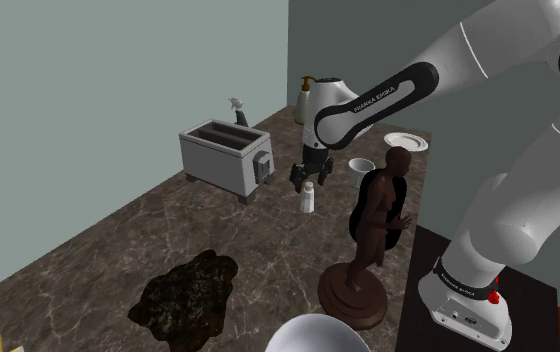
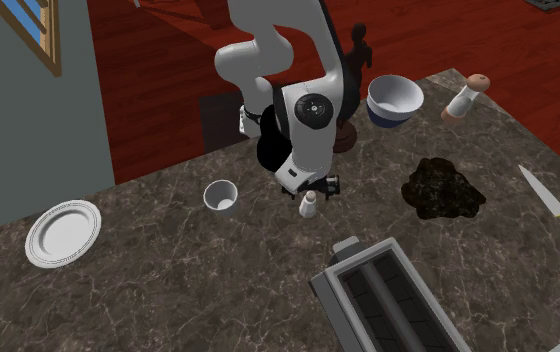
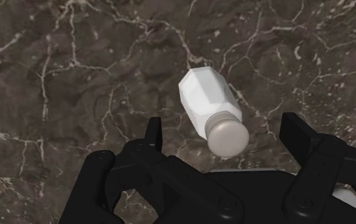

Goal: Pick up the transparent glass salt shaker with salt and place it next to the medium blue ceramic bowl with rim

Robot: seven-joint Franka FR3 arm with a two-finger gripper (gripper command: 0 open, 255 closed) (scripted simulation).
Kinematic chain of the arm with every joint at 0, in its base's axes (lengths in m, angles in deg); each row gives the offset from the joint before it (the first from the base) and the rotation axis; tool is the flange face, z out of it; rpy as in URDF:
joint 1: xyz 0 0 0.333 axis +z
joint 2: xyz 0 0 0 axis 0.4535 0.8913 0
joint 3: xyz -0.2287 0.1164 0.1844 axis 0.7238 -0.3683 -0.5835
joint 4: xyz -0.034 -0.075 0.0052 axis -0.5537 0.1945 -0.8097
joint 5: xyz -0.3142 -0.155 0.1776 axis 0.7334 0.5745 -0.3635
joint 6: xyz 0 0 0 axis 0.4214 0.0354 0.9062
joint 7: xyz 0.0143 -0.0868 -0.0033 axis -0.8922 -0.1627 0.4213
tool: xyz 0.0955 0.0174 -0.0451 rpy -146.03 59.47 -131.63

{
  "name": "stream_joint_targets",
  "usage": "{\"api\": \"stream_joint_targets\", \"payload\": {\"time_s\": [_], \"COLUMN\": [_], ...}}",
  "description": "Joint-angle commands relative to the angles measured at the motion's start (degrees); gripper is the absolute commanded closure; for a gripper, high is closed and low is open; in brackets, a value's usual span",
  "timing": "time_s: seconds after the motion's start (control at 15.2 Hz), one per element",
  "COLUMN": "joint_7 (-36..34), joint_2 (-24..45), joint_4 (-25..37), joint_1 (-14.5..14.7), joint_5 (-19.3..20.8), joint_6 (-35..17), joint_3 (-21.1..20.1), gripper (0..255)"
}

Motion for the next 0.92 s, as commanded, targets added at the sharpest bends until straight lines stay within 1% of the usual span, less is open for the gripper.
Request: {"api": "stream_joint_targets", "payload": {"time_s": [0.0, 0.59, 0.86], "joint_7": [0.00, 0.00, -0.23], "joint_2": [0.00, 0.01, -1.90], "joint_4": [0.00, 0.00, 1.48], "joint_1": [0.00, 0.00, -0.05], "joint_5": [0.00, 0.00, 0.15], "joint_6": [0.00, -0.01, 3.37], "joint_3": [0.00, 0.00, 0.07], "gripper": [255, 255, 255]}}
